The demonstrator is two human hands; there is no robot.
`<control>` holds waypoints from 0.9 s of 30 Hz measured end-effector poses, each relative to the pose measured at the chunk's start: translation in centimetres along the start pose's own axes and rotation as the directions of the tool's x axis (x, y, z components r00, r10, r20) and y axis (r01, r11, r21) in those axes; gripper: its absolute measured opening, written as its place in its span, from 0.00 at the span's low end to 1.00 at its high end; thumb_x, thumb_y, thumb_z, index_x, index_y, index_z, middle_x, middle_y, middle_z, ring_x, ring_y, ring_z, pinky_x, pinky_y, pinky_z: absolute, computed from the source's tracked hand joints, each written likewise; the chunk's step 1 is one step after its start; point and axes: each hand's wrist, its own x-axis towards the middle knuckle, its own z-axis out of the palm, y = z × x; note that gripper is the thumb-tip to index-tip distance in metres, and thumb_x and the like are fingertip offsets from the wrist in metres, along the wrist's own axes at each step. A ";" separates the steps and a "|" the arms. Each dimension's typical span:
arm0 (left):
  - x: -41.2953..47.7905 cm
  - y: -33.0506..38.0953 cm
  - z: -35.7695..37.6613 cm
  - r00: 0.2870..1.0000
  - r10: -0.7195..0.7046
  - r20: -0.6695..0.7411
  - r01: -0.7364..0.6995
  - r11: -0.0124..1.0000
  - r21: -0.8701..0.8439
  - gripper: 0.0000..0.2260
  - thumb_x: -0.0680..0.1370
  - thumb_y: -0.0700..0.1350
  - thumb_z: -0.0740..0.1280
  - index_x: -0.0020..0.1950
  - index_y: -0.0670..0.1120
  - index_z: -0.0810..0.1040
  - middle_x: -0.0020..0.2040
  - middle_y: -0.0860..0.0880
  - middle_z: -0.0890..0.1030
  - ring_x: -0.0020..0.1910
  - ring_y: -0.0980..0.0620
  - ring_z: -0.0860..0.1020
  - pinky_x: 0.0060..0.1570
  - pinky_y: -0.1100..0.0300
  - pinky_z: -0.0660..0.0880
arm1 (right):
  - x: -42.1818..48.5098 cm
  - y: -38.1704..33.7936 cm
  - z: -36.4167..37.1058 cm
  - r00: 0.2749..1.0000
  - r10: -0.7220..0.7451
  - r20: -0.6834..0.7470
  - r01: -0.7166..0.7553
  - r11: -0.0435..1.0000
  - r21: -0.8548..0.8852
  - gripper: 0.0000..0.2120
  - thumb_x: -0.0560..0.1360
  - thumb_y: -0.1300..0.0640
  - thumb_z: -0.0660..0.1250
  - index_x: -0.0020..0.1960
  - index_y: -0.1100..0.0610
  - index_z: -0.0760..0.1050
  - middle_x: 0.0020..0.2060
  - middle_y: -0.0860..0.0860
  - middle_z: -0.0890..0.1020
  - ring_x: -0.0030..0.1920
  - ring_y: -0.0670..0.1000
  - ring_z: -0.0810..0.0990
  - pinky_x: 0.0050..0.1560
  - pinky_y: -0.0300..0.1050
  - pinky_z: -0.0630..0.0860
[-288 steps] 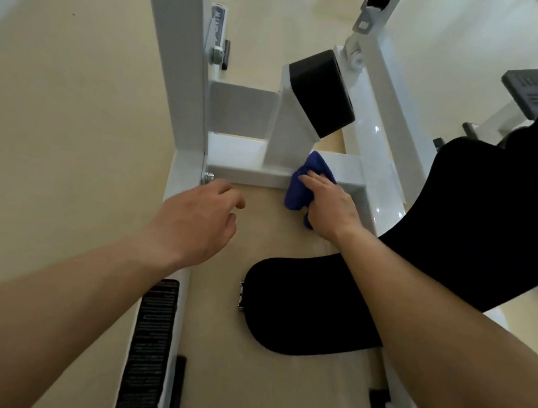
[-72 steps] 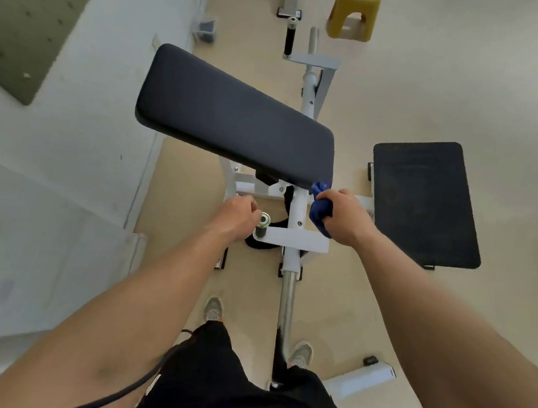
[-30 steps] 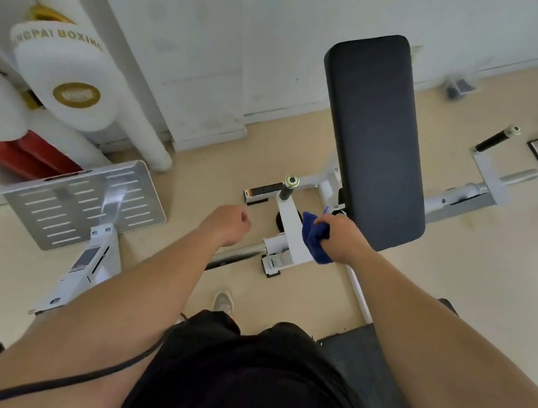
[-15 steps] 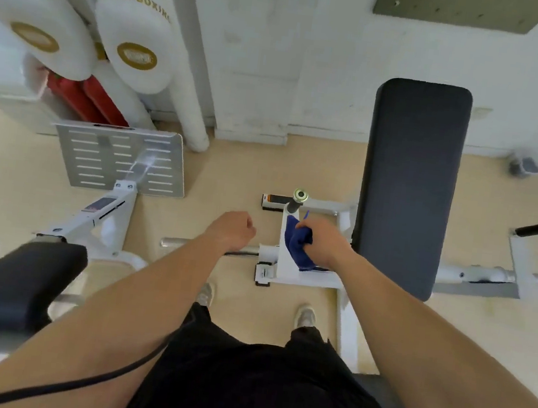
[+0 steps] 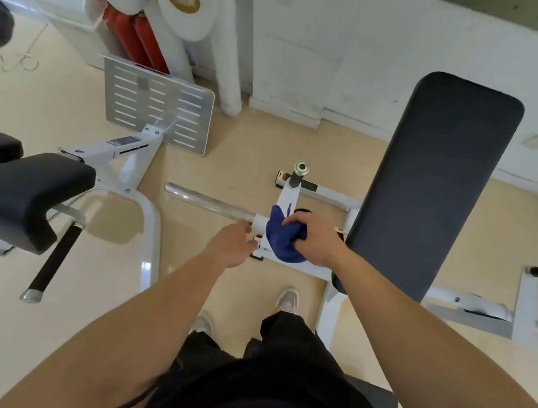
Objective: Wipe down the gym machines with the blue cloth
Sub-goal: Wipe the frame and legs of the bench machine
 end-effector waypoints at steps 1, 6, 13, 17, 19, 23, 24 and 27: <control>-0.1 -0.2 0.2 1.000 0.015 -0.010 -0.015 0.999 -0.041 0.22 0.80 0.47 0.65 0.73 0.45 0.67 0.66 0.46 0.76 0.62 0.45 0.76 0.57 0.56 0.70 | 0.0 0.4 0.7 1.000 0.017 0.025 -0.018 0.999 0.034 0.22 0.73 0.67 0.64 0.62 0.48 0.77 0.51 0.44 0.75 0.49 0.44 0.73 0.50 0.36 0.69; 0.1 -1.2 1.0 0.994 0.108 -0.025 -0.111 0.976 -0.187 0.31 0.78 0.45 0.68 0.78 0.51 0.58 0.57 0.52 0.74 0.55 0.50 0.76 0.51 0.61 0.68 | -1.1 -0.2 2.7 0.995 0.021 0.096 -0.038 0.984 0.174 0.22 0.69 0.68 0.62 0.49 0.42 0.77 0.46 0.48 0.82 0.47 0.50 0.81 0.48 0.46 0.81; 1.5 -2.5 2.4 0.992 0.125 0.008 -0.120 0.965 -0.233 0.04 0.76 0.46 0.68 0.49 0.51 0.81 0.48 0.55 0.83 0.48 0.52 0.80 0.43 0.63 0.72 | -1.1 0.8 4.0 0.998 -0.032 0.055 0.015 0.955 0.295 0.21 0.69 0.71 0.64 0.48 0.45 0.79 0.45 0.48 0.83 0.48 0.47 0.81 0.46 0.32 0.74; 2.3 -1.2 4.4 1.000 0.016 0.011 -0.012 0.939 -0.343 0.04 0.80 0.44 0.61 0.47 0.44 0.72 0.43 0.50 0.77 0.41 0.50 0.73 0.38 0.62 0.68 | -0.8 3.6 4.0 1.000 -0.010 0.008 0.006 0.928 0.373 0.20 0.71 0.71 0.63 0.54 0.52 0.81 0.49 0.49 0.83 0.50 0.47 0.80 0.49 0.29 0.73; 2.7 -0.5 5.3 0.999 -0.029 -0.013 0.021 0.915 -0.404 0.05 0.81 0.44 0.61 0.51 0.43 0.71 0.45 0.48 0.77 0.42 0.51 0.74 0.38 0.62 0.68 | -0.3 5.2 4.0 0.999 0.032 -0.004 -0.027 0.908 0.418 0.20 0.72 0.70 0.65 0.58 0.52 0.80 0.52 0.49 0.82 0.53 0.48 0.80 0.51 0.30 0.73; 4.6 -0.3 6.5 0.996 -0.075 -0.047 0.033 0.808 -0.588 0.10 0.79 0.43 0.67 0.57 0.41 0.71 0.46 0.46 0.78 0.37 0.52 0.76 0.34 0.66 0.72 | 1.5 8.3 4.4 0.994 0.108 -0.017 -0.089 0.891 0.446 0.21 0.73 0.68 0.66 0.63 0.52 0.77 0.51 0.44 0.79 0.51 0.44 0.78 0.56 0.39 0.75; 5.3 -0.4 6.8 0.995 -0.077 -0.061 0.026 0.804 -0.594 0.10 0.78 0.40 0.68 0.57 0.41 0.72 0.45 0.45 0.78 0.36 0.52 0.76 0.32 0.66 0.73 | 2.1 9.0 4.6 0.992 0.123 0.002 -0.111 0.889 0.444 0.22 0.73 0.68 0.65 0.64 0.51 0.77 0.51 0.44 0.79 0.50 0.44 0.77 0.56 0.40 0.75; 8.3 -0.6 7.7 0.982 -0.076 -0.171 -0.034 0.825 -0.565 0.10 0.77 0.38 0.68 0.56 0.45 0.74 0.47 0.46 0.80 0.40 0.50 0.79 0.36 0.62 0.75 | 4.7 11.0 6.0 0.983 0.183 0.002 -0.163 0.869 0.467 0.15 0.75 0.63 0.64 0.59 0.53 0.80 0.48 0.50 0.83 0.48 0.49 0.79 0.52 0.46 0.76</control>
